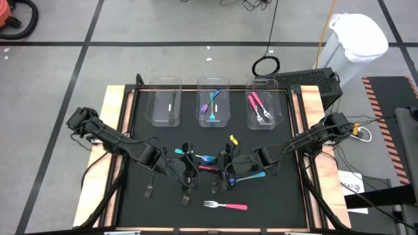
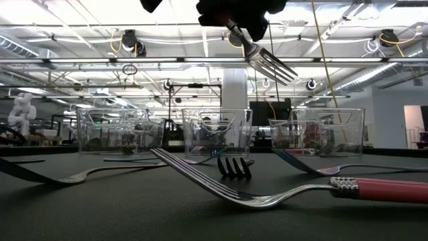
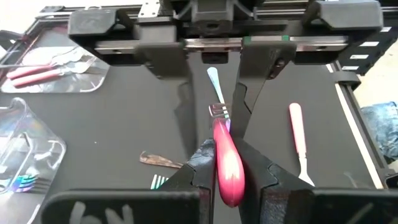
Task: Sort silverware by color (type)
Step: Put the pink fork into the right transparent bin
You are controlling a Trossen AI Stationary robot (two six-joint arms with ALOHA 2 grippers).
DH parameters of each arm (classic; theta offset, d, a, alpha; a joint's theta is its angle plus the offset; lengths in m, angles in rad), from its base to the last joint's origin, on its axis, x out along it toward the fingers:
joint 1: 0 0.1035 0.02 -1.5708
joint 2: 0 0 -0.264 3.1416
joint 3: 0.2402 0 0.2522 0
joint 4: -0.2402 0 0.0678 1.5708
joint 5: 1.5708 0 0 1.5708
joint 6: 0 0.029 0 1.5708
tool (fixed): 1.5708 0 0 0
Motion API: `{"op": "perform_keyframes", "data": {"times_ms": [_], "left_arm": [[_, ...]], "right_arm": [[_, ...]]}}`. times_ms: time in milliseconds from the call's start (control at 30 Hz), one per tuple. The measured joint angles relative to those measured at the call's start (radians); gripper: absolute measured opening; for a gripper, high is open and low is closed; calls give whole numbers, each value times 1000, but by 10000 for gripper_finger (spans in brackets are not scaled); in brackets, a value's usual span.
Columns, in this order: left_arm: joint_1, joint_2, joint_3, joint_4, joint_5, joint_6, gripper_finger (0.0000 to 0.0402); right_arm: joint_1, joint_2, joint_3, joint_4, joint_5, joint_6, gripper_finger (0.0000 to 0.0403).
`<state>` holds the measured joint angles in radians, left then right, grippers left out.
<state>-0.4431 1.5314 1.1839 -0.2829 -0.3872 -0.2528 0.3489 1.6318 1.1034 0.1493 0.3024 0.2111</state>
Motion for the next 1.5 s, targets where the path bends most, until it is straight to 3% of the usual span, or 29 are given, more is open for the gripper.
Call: {"op": "perform_keyframes", "data": {"times_ms": [133, 333, 567, 767, 1133, 1500], "left_arm": [[0, 0, 0, 0, -15, 6, 34], [-1, 0, 0, 1, -60, -4, 53], [-24, 0, 0, 41, -104, 18, 177], [-43, -32, 1, 90, -273, 26, 255], [-169, -94, 2, 86, -537, 59, 255], [-193, -94, 2, 79, -560, 78, 255]], "right_arm": [[0, 0, 0, 0, -6, -26, 33], [-1, 0, 0, 4, 12, -51, 29], [-10, -19, 0, -7, 11, -86, 30], [-29, -98, -1, -62, 12, -119, 30], [-107, -220, -45, -94, 11, -145, 31], [-247, -369, -183, -44, 9, -156, 33]]}}
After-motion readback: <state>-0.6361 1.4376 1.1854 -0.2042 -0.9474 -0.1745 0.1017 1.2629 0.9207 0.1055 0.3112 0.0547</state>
